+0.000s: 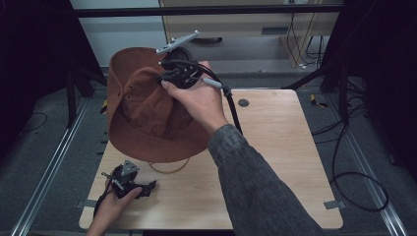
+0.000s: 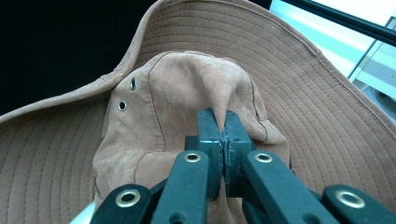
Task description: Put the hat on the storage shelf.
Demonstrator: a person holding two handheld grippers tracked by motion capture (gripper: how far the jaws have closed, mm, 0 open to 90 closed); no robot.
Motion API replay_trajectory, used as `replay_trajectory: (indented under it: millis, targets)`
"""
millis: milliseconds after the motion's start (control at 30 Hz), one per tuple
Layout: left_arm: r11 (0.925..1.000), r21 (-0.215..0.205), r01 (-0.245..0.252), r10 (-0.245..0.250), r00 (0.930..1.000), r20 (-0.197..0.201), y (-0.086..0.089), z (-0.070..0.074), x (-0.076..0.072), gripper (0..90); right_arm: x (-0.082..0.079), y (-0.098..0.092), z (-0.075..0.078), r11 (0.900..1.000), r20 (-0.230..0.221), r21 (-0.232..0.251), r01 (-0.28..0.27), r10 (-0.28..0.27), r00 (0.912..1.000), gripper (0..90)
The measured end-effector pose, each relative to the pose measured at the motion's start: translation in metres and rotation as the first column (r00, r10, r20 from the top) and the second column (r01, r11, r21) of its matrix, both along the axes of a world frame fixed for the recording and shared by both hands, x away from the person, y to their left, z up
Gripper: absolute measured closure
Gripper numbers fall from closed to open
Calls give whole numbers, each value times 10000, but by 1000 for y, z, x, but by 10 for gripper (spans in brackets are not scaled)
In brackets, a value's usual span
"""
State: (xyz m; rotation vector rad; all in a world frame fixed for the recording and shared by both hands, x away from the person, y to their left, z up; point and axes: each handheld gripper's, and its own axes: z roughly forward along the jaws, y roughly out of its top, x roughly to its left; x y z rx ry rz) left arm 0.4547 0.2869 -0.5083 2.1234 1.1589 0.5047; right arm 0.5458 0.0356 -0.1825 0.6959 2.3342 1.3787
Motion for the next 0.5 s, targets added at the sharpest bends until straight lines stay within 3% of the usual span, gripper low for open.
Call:
replay_trajectory:
  millis: [500]
  targets:
    - [10000, 11, 42, -42, 10000, -2, 0, 0, 0, 0, 9, 14, -7, 9998, -171, -177, -46, 43, 9998, 890]
